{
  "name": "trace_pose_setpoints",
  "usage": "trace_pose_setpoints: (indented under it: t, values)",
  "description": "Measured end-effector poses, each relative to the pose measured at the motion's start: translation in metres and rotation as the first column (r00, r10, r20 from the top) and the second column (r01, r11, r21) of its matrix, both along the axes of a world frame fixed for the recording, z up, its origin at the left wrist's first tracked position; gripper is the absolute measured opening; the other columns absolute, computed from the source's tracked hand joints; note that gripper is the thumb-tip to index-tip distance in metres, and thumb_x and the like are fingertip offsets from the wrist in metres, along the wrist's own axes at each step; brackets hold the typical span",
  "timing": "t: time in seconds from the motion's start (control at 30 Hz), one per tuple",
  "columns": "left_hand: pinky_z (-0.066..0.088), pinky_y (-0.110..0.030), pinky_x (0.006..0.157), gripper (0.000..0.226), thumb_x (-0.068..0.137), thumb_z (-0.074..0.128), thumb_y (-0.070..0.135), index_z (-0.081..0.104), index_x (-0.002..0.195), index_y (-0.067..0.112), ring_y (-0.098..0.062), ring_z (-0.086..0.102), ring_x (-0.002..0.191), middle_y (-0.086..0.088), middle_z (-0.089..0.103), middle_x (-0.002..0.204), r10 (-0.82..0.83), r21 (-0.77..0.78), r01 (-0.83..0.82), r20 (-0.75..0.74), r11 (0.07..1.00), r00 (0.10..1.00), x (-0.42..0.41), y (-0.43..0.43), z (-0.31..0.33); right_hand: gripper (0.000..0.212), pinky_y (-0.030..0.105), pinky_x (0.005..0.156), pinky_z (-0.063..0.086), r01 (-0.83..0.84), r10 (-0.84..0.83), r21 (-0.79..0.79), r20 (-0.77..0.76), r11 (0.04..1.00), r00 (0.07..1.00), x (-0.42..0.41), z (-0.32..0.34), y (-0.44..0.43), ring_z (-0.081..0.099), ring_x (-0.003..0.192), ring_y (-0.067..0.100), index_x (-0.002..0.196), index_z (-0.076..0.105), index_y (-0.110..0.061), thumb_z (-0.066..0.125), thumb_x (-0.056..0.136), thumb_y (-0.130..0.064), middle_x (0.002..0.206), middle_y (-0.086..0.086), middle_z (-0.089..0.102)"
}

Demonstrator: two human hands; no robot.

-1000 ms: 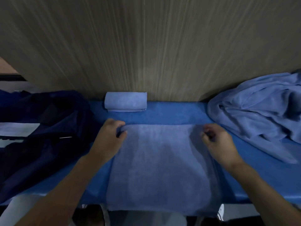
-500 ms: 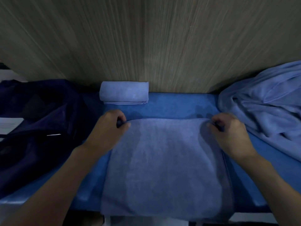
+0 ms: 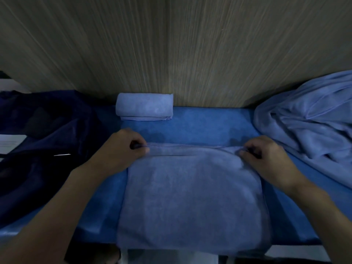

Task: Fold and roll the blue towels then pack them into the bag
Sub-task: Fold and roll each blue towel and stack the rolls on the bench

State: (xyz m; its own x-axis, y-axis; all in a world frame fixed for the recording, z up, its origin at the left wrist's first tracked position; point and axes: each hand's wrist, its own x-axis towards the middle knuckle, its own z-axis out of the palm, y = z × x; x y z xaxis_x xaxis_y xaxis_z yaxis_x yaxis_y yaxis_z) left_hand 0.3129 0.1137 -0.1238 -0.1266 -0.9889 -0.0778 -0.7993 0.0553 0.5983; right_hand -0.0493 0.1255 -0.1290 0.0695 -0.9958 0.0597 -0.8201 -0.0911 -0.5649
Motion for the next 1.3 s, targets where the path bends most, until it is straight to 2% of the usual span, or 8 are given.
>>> trace_pose_setpoints:
  t: [0.17,0.4,0.57,0.67,0.8,0.9,1.13,1.3]
  values:
    - [0.043,-0.010,0.075,0.011,0.077,0.080,0.010,0.069,0.075,0.010,-0.006,0.058,0.086,0.004,0.063,0.090,-0.051,-0.122,0.051,0.007,0.991,0.999,-0.007,0.003,-0.004,0.014,0.007,0.064,0.036,0.013,-0.016,-0.036,-0.064,0.999,0.998,0.001,0.000,-0.002,0.051,0.070,0.006,0.072,0.064,-0.014,0.074,0.083,-0.012,0.075,-0.001,0.056]
    - [0.046,-0.015,0.070,0.012,0.079,0.077,0.011,0.070,0.074,0.018,-0.005,0.060,0.077,0.007,0.063,0.082,-0.055,-0.135,0.054,0.001,0.989,0.999,-0.013,0.006,-0.005,0.013,0.012,0.056,0.040,0.024,-0.024,0.006,-0.044,1.000,0.999,0.003,0.003,-0.001,0.055,0.059,0.009,0.072,0.069,-0.014,0.073,0.083,-0.014,0.062,-0.007,0.060]
    - [0.043,-0.009,0.069,0.016,0.077,0.079,0.009,0.069,0.072,0.021,-0.002,0.060,0.076,0.007,0.064,0.084,-0.048,-0.154,0.051,0.021,0.987,0.999,-0.009,0.004,-0.001,0.012,0.022,0.058,0.047,0.106,-0.108,0.025,0.076,0.994,0.991,-0.002,0.003,-0.001,0.061,0.065,0.010,0.075,0.069,-0.019,0.073,0.084,-0.014,0.068,-0.006,0.066]
    - [0.040,-0.002,0.075,0.009,0.077,0.080,0.011,0.073,0.074,0.017,0.008,0.058,0.081,0.009,0.065,0.097,-0.040,-0.117,0.042,0.019,0.992,0.999,-0.010,0.005,0.002,0.016,0.015,0.063,0.049,0.138,-0.140,0.022,0.207,0.990,0.968,-0.005,0.004,0.000,0.064,0.069,0.005,0.074,0.069,-0.025,0.074,0.083,-0.013,0.070,-0.009,0.069]
    - [0.043,-0.006,0.067,0.018,0.079,0.078,0.016,0.070,0.069,0.029,0.004,0.062,0.076,0.014,0.069,0.071,-0.030,-0.083,0.029,-0.013,0.996,0.999,-0.011,0.009,0.015,0.014,0.012,0.063,0.048,0.170,-0.183,0.068,0.420,0.983,0.889,-0.007,0.009,0.008,0.061,0.065,0.003,0.075,0.069,-0.016,0.072,0.084,-0.005,0.071,-0.001,0.070]
    - [0.044,-0.006,0.066,0.021,0.079,0.079,0.016,0.070,0.067,0.032,0.004,0.064,0.076,0.025,0.068,0.075,-0.009,-0.097,0.002,-0.070,0.995,0.997,-0.010,0.018,0.034,0.011,0.009,0.062,0.047,0.184,-0.204,0.092,0.543,0.979,0.814,-0.011,0.018,0.020,0.060,0.062,0.000,0.077,0.069,-0.009,0.070,0.084,-0.001,0.067,-0.004,0.070]
    - [0.044,-0.010,0.060,0.021,0.075,0.083,0.018,0.070,0.065,0.032,0.003,0.062,0.063,0.017,0.070,0.068,-0.050,-0.164,0.030,-0.118,0.986,0.992,-0.009,0.044,0.105,0.016,0.008,0.059,0.044,0.159,-0.165,0.065,0.611,0.985,0.774,-0.017,0.069,0.049,0.055,0.058,-0.002,0.074,0.066,-0.008,0.069,0.083,0.005,0.059,-0.011,0.067]
    - [0.050,-0.020,0.072,0.020,0.075,0.083,0.015,0.073,0.071,0.032,-0.006,0.068,0.076,0.011,0.074,0.078,-0.098,-0.261,0.065,-0.116,0.963,0.988,-0.004,0.070,0.157,0.013,0.009,0.055,0.044,0.156,-0.109,-0.006,0.686,0.988,0.719,-0.020,0.128,0.078,0.053,0.054,-0.001,0.077,0.065,-0.004,0.066,0.084,0.006,0.054,-0.010,0.064]
